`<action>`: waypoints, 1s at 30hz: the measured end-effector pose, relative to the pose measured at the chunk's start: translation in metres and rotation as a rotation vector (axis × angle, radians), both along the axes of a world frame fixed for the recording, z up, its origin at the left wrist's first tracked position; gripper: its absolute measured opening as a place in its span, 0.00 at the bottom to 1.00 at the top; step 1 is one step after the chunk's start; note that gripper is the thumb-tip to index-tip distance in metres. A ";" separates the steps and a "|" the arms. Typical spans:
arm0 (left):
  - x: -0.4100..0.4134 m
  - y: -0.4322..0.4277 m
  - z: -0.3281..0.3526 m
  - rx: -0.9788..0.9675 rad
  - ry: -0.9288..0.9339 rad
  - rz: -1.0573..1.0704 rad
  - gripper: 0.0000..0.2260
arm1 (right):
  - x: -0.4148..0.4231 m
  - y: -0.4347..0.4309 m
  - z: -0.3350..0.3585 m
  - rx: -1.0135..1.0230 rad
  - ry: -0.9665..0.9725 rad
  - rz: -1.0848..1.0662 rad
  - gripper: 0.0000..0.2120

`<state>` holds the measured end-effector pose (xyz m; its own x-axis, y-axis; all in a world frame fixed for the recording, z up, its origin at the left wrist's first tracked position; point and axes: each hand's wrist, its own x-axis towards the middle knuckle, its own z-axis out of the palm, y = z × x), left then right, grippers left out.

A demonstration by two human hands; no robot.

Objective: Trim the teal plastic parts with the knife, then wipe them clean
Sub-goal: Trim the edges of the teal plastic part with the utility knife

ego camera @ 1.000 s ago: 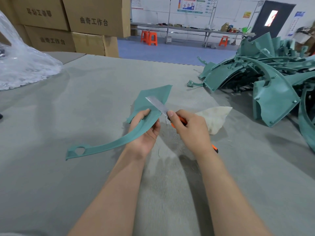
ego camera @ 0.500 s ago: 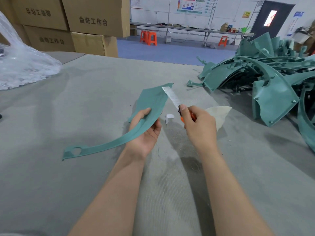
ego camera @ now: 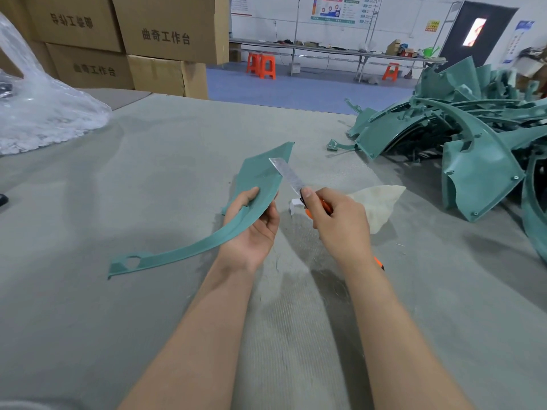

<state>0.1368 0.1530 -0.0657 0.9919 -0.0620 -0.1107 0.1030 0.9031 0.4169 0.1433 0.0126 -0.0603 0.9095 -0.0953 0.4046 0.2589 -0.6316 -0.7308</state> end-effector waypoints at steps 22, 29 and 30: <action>-0.002 -0.014 0.007 0.400 -0.108 0.094 0.05 | -0.006 -0.006 0.021 0.585 0.207 0.082 0.11; -0.001 -0.021 0.007 0.597 -0.045 0.138 0.09 | -0.006 -0.002 0.021 0.562 0.197 0.069 0.09; -0.001 -0.021 0.007 0.616 -0.042 0.138 0.08 | -0.006 -0.003 0.021 0.569 0.197 0.069 0.10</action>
<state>0.1356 0.1315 -0.0588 0.9906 0.1291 -0.0462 -0.0248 0.5001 0.8656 0.1375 0.0097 -0.0396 0.9740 -0.1851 0.1310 0.1111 -0.1145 -0.9872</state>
